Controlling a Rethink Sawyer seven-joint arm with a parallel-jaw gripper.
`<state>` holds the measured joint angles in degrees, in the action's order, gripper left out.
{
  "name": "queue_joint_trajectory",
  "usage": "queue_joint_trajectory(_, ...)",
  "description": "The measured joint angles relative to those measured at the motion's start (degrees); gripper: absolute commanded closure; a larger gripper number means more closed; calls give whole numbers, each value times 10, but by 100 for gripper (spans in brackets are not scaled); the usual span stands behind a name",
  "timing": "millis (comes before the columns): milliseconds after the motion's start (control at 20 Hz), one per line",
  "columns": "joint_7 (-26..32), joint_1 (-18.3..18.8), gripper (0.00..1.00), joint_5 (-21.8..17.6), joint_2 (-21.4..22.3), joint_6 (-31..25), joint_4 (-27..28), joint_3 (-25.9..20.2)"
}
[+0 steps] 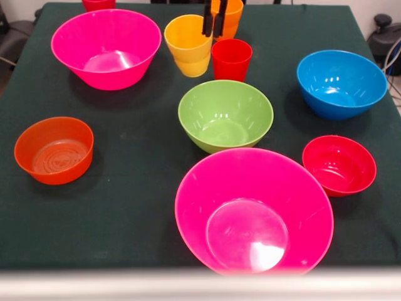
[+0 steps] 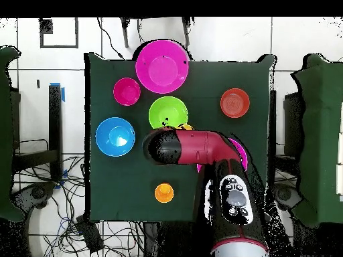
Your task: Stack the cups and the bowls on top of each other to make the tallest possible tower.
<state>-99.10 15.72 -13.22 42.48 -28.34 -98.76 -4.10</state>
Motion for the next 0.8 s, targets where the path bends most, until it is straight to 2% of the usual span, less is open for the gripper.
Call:
queue_joint_trajectory(100, 0, 10, 100, 0, 2, 0, -4, -8)
queue_joint_trajectory(200, 0, 31, 100, 0, 6, 0, -11, -20)
queue_joint_trajectory(250, 0, 55, 100, 0, 11, 0, -19, -30)
queue_joint_trajectory(400, 0, 79, 100, 0, 15, 0, -25, -34)
queue_joint_trajectory(600, 0, 95, 100, 0, 15, 0, -25, -34)
queue_joint_trajectory(800, 0, 96, 100, 0, 16, 0, -25, -35)
